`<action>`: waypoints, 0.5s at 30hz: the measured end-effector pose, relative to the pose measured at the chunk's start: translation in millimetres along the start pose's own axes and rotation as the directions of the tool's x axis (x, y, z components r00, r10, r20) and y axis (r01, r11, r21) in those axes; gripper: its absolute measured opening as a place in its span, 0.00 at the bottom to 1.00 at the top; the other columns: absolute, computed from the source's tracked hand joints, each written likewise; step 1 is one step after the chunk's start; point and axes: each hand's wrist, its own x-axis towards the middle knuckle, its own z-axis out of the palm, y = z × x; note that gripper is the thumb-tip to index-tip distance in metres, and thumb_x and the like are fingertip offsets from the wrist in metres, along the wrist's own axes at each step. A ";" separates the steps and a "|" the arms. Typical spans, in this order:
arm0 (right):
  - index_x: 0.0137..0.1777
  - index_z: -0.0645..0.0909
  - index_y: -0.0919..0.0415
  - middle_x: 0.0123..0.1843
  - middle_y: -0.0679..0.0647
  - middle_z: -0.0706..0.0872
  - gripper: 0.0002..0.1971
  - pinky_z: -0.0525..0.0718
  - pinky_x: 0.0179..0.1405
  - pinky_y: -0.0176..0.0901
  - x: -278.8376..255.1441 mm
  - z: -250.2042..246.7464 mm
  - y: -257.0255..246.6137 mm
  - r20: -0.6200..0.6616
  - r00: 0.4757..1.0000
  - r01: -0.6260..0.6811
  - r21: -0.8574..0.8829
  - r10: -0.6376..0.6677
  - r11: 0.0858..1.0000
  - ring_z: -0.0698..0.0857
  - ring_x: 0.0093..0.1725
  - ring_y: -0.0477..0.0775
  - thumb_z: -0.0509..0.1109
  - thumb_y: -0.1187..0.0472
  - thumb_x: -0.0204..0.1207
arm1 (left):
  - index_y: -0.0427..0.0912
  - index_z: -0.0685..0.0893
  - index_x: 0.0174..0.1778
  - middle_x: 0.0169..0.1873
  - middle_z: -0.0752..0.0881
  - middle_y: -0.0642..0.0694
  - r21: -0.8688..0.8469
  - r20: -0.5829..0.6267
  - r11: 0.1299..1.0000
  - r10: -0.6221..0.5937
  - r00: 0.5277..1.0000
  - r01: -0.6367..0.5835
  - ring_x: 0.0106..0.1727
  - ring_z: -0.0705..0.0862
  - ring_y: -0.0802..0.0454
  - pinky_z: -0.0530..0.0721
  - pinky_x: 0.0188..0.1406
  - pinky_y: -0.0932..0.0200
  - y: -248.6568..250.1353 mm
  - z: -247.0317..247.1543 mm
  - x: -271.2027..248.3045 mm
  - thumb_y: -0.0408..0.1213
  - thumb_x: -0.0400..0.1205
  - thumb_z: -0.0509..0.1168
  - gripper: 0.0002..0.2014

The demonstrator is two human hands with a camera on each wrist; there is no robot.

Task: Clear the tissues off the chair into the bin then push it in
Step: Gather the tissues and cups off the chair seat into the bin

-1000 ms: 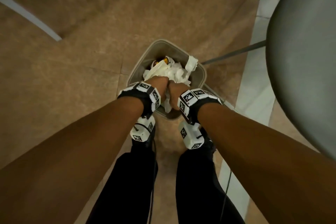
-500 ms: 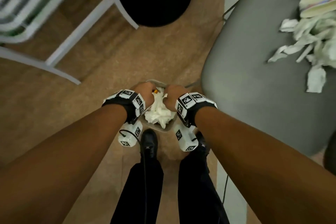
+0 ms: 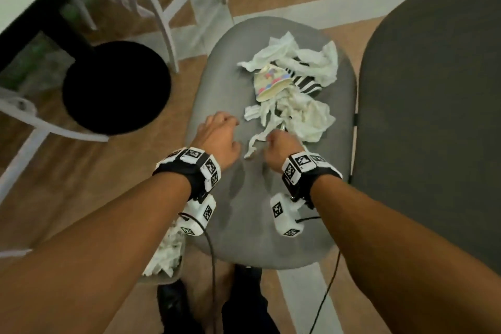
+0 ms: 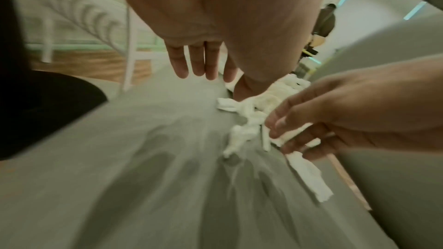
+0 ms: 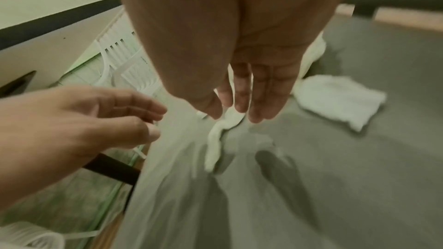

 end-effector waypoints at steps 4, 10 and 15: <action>0.59 0.83 0.59 0.60 0.60 0.83 0.15 0.82 0.56 0.48 25.1 -32.6 38.6 -0.244 0.969 0.055 0.025 -0.047 0.998 0.84 0.58 0.64 0.67 0.56 0.74 | 0.43 0.77 0.70 0.72 0.73 0.45 0.084 0.050 0.987 0.132 0.990 -0.136 0.73 0.68 0.42 0.68 0.72 0.45 60.0 25.0 35.5 0.40 0.79 0.63 0.22; 0.80 0.59 0.53 0.76 0.57 0.70 0.51 0.75 0.69 0.63 46.0 -59.0 79.1 -0.325 0.945 -0.039 -0.055 0.019 0.998 0.72 0.72 0.66 0.81 0.41 0.60 | 0.48 0.80 0.65 0.62 0.80 0.46 0.150 0.155 0.965 0.193 0.969 -0.216 0.64 0.76 0.41 0.76 0.63 0.45 96.6 67.1 56.4 0.46 0.83 0.58 0.16; 0.78 0.63 0.43 0.64 0.59 0.83 0.37 0.85 0.59 0.56 49.0 -49.4 105.1 -0.106 0.994 0.038 -0.004 -0.038 0.999 0.84 0.62 0.66 0.76 0.51 0.70 | 0.48 0.82 0.62 0.58 0.81 0.42 0.252 0.114 0.959 0.101 0.988 -0.127 0.57 0.78 0.37 0.78 0.54 0.44 98.2 81.9 68.3 0.41 0.81 0.62 0.13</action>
